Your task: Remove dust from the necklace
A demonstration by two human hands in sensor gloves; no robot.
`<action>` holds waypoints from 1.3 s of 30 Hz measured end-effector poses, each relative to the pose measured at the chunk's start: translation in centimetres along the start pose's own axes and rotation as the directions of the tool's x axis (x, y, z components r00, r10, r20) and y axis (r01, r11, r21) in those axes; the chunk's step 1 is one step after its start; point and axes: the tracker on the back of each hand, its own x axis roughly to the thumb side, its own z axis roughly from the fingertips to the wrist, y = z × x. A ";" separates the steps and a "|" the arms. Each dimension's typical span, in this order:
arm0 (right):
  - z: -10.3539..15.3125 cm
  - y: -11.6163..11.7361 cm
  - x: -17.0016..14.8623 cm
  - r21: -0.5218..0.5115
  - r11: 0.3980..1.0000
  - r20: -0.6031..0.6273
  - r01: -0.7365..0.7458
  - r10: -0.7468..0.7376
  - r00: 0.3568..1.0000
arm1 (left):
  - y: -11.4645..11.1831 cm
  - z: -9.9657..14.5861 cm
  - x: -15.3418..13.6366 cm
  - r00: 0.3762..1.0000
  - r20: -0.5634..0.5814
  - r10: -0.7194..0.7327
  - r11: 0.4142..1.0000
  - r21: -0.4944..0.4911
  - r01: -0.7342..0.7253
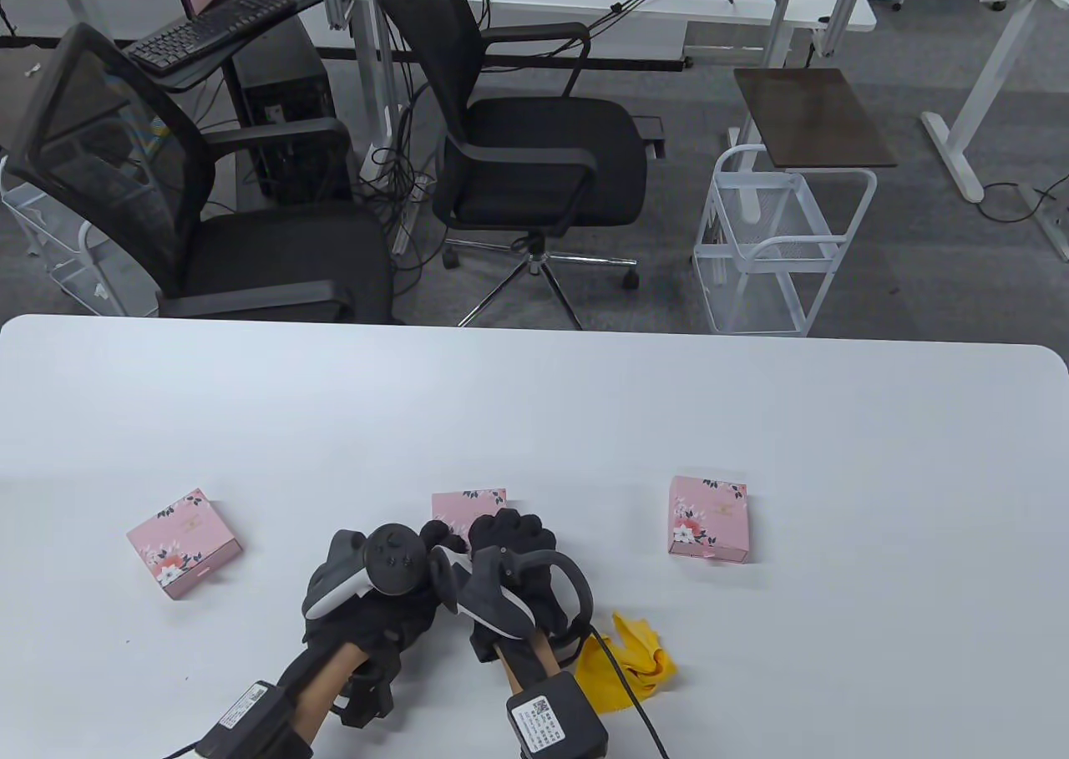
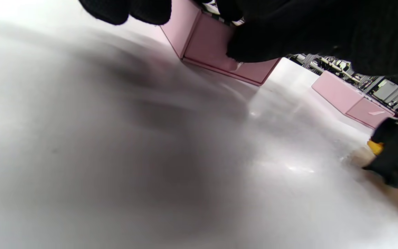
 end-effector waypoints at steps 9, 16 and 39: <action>-1.0 -0.9 -0.9 0.176 0.931 -0.121 0.321 -0.303 0.945 | 4.7 4.7 -2.1 0.991 -0.046 0.127 0.981 0.156 -0.118; -2.4 0.9 1.2 0.314 0.914 -0.225 0.259 -0.193 0.955 | 5.2 7.7 -3.2 0.986 0.009 0.164 0.929 0.334 -0.157; -4.9 2.0 -10.3 0.305 0.854 -0.513 0.422 -0.226 0.828 | 4.7 8.3 -3.7 0.980 0.010 0.198 0.924 0.330 -0.191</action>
